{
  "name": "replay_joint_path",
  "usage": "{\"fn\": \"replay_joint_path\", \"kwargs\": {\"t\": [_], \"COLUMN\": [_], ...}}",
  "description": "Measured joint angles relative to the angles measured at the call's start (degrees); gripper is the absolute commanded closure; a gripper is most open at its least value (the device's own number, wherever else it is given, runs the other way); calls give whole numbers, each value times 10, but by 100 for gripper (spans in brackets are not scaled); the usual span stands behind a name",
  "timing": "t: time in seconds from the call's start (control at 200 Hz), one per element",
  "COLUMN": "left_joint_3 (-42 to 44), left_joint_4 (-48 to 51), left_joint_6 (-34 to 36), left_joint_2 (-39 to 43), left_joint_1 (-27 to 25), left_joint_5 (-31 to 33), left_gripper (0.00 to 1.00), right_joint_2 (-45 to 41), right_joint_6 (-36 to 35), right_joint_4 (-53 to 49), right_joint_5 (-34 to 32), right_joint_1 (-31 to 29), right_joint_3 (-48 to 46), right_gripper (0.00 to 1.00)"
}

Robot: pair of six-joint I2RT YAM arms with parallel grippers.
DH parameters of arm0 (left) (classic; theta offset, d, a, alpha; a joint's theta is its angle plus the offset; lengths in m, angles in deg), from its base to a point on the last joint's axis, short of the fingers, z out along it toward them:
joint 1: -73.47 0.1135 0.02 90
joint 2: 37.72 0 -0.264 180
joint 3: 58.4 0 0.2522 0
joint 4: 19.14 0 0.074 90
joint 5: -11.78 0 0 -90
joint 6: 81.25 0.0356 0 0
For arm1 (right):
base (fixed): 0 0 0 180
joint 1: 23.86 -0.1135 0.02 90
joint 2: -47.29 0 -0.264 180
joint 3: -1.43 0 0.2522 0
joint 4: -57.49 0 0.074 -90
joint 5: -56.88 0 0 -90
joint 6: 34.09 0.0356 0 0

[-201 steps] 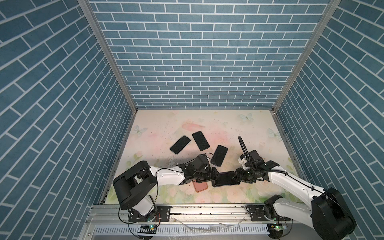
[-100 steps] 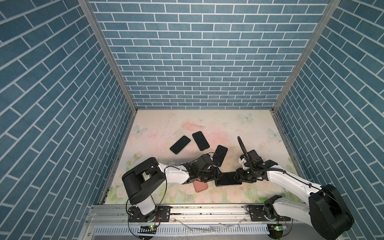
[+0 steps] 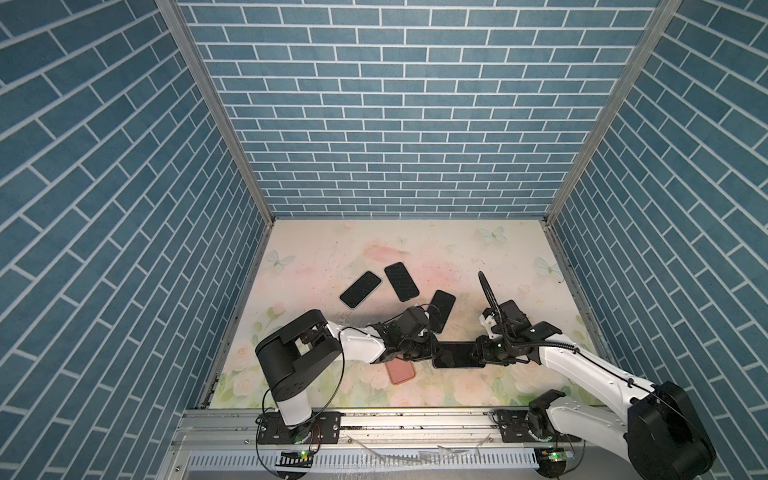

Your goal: Put the phone into the phone case

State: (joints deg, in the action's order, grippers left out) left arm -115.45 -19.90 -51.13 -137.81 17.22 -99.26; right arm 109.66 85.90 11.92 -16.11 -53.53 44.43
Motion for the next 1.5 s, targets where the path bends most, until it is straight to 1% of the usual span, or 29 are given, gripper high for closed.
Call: {"fn": "replay_joint_path", "kwargs": {"t": [0.125, 0.235, 0.285, 0.41, 0.485, 0.59, 0.725, 0.915, 1.085, 1.321, 1.421, 1.496], "left_joint_3": [-13, -21, -24, -28, -29, -31, -34, -33, -26, -22, -22, -25], "left_joint_4": [27, 47, 56, 67, 73, 87, 112, 140, 174, 199, 199, 199], "left_joint_6": [14, 26, 32, 44, 50, 60, 76, 92, 106, 123, 125, 126], "left_joint_2": [-2, -2, -2, 3, 9, 16, 27, 42, 61, 72, 70, 65], "left_joint_1": [1, 1, 1, 1, 2, 4, 6, 8, 9, -2, -6, -7], "left_joint_5": [-1, 0, 1, 2, 2, 4, 6, 10, 18, 22, 29, 35], "left_gripper": [67, 67, 63, 48, 43, 37, 29, 22, 21, 24, 28, 35], "right_joint_2": [2, 13, 17, 21, 24, 31, 34, 41, 42, 53, 54, 55], "right_joint_6": [0, 0, 1, 2, 3, 3, 2, 2, 2, 2, 2, 2], "right_joint_4": [-4, -3, -2, 11, 21, 33, 43, 51, 52, 56, 57, 57], "right_joint_5": [1, 7, 12, 23, 34, 45, 50, 50, 48, 49, 49, 49], "right_joint_1": [0, 0, 0, -1, -2, -3, -4, -4, -4, -4, -4, -4], "right_joint_3": [0, 0, 0, 0, 0, 0, 0, 0, 0, 1, 1, 1], "right_gripper": [55, 52, 50, 44, 40, 36, 33, 30, 29, 29, 29, 29]}}
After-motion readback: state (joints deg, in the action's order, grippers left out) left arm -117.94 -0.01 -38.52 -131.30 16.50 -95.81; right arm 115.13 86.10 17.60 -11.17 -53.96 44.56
